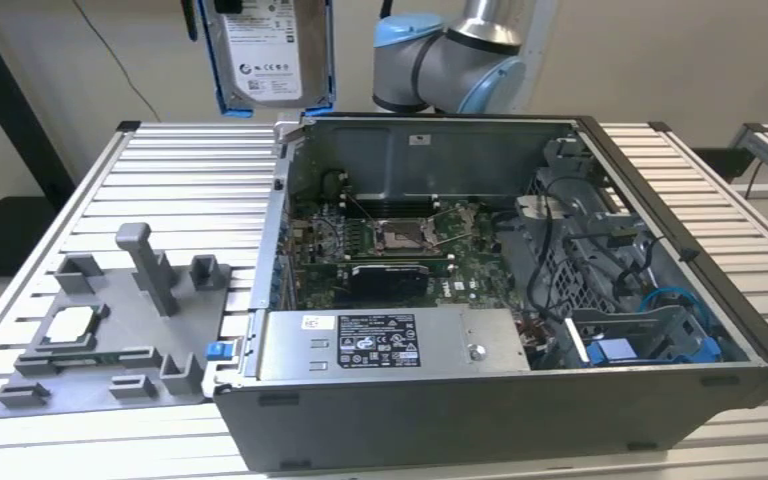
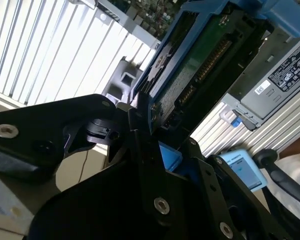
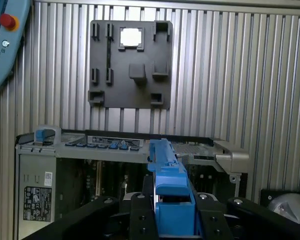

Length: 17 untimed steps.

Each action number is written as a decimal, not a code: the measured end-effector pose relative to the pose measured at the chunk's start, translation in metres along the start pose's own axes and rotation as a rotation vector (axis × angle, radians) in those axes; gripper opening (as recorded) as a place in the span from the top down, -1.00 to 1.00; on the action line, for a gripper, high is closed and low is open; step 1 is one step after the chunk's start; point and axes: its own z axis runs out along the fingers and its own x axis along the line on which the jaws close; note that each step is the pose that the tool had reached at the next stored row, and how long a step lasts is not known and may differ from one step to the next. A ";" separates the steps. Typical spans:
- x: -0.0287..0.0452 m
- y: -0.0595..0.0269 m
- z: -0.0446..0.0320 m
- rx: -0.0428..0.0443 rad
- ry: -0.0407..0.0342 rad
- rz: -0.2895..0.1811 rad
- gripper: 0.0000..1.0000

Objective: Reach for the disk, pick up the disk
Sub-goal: 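Pick up the disk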

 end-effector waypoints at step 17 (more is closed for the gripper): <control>0.0014 -0.0411 -0.0004 0.0000 0.0000 0.000 1.00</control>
